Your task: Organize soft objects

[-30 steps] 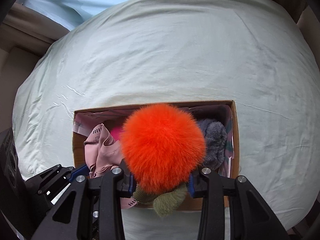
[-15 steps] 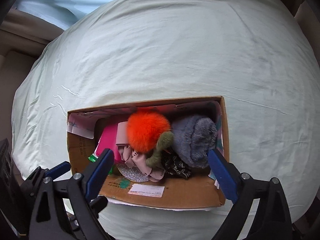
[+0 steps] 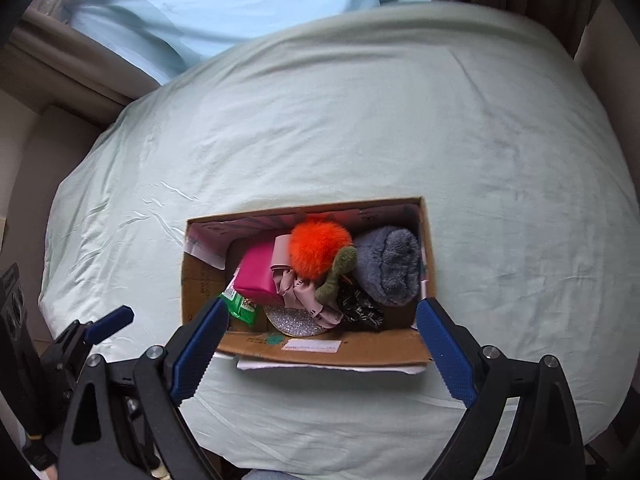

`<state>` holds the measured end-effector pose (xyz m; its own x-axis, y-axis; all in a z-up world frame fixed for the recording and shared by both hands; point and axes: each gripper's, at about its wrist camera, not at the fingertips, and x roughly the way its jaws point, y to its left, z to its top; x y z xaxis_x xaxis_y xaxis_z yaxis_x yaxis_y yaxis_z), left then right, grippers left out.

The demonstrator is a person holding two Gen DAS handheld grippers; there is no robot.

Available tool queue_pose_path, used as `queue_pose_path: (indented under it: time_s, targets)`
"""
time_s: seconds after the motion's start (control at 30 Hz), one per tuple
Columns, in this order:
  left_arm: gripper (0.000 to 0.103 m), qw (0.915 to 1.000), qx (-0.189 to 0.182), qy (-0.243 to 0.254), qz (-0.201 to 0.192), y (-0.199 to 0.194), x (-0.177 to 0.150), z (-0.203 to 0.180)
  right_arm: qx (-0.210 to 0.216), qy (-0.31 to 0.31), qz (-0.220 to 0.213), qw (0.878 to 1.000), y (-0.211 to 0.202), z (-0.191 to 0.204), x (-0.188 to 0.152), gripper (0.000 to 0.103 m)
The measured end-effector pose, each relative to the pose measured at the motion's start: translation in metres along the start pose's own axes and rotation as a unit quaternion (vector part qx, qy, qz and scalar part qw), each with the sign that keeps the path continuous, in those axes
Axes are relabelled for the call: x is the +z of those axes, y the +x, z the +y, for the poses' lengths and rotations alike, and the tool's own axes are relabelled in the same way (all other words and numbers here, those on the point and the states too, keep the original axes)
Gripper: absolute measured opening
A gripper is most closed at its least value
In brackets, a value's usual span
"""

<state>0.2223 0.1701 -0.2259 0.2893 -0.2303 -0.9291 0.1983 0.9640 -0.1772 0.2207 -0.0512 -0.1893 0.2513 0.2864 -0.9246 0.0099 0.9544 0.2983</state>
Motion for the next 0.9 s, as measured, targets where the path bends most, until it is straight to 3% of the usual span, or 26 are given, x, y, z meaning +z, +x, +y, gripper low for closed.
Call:
queue_pose_path:
  time_s: [0.13,0.33,0.5,0.7,0.9]
  targets:
    - [0.103,0.9981,0.021,0.007,-0.057,-0.049,0.0,-0.017,-0.004,-0.019,-0.041,0.999,-0.053,-0.003,-0.007,0.094]
    - [0.103,0.9879,0.026,-0.001,-0.153,-0.134,0.004,-0.052,-0.028,-0.045,-0.133,0.99,-0.15,-0.008,-0.022,0.094]
    - [0.103,0.9697,0.037,0.003,-0.242,-0.204,-0.003,-0.09,-0.066,-0.062,-0.219,0.972,-0.227,-0.01,-0.043,0.094]
    - [0.103,0.9447,0.052,0.011,-0.324,-0.26,-0.026,-0.13,-0.102,-0.073,-0.296,0.947,-0.292,-0.014,-0.069,0.094]
    - [0.103,0.9347,0.052,0.008,-0.352,-0.282,-0.046,-0.149,-0.109,-0.07,-0.343,0.931,-0.323,-0.02,-0.093,0.094]
